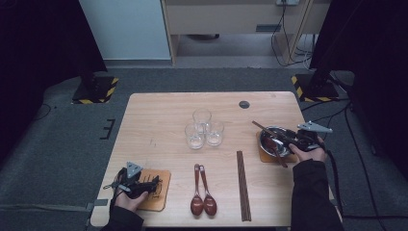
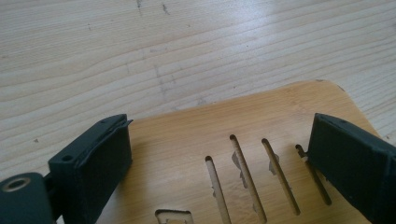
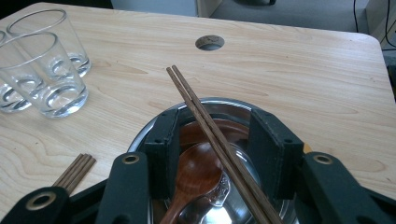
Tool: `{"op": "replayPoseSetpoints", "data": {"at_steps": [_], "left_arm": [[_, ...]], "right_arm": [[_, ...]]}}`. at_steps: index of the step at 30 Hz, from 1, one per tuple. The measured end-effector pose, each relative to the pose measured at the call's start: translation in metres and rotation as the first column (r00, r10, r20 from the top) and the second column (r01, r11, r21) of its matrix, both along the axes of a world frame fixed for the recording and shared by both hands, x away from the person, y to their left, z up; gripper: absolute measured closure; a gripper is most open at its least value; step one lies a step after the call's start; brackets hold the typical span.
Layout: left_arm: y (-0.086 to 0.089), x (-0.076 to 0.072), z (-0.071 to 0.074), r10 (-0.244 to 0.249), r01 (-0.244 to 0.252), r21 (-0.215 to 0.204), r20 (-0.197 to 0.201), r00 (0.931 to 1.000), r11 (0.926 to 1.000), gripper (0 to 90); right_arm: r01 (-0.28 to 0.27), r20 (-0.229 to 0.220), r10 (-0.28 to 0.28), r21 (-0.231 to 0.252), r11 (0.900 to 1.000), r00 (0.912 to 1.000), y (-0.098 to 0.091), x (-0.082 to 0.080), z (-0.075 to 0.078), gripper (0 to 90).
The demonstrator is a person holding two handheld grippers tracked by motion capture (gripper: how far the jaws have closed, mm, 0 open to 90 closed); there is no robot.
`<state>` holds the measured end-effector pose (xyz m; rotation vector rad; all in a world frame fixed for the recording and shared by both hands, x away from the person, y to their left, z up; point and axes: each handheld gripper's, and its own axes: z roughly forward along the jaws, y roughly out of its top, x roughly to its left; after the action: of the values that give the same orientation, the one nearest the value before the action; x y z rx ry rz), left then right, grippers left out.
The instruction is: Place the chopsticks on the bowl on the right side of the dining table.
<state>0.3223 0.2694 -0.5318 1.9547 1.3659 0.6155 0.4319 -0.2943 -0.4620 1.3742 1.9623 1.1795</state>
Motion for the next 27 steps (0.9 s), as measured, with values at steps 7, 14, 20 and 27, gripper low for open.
{"op": "replayPoseSetpoints", "data": {"at_steps": [7, 14, 20, 27], "left_arm": [[0.000, 0.000, 0.000, 0.000, 0.000, 0.000, 0.000, 1.0000, 1.0000, 5.3], [0.000, 0.000, 0.000, 0.000, 0.000, 0.000, 0.000, 1.0000, 1.0000, 5.3], [0.000, 0.000, 0.000, 0.000, 0.000, 0.000, 0.000, 1.0000, 1.0000, 5.2], [0.000, 0.000, 0.000, 0.000, 0.000, 0.000, 0.000, 1.0000, 1.0000, 5.2]], "right_arm": [[0.000, -0.011, 0.000, 0.007, 1.0000, 0.9999, 0.004, 0.008, -0.004, 52.7], [0.000, -0.027, 0.000, -0.004, 1.0000, 0.9996, 0.005, 0.013, -0.009, 51.8], [-0.001, -0.046, 0.001, 0.000, 1.0000, 0.9990, 0.007, 0.017, -0.013, 50.3], [-0.004, -0.058, 0.003, -0.006, 1.0000, 0.9983, 0.007, 0.018, -0.015, 50.6]]}}
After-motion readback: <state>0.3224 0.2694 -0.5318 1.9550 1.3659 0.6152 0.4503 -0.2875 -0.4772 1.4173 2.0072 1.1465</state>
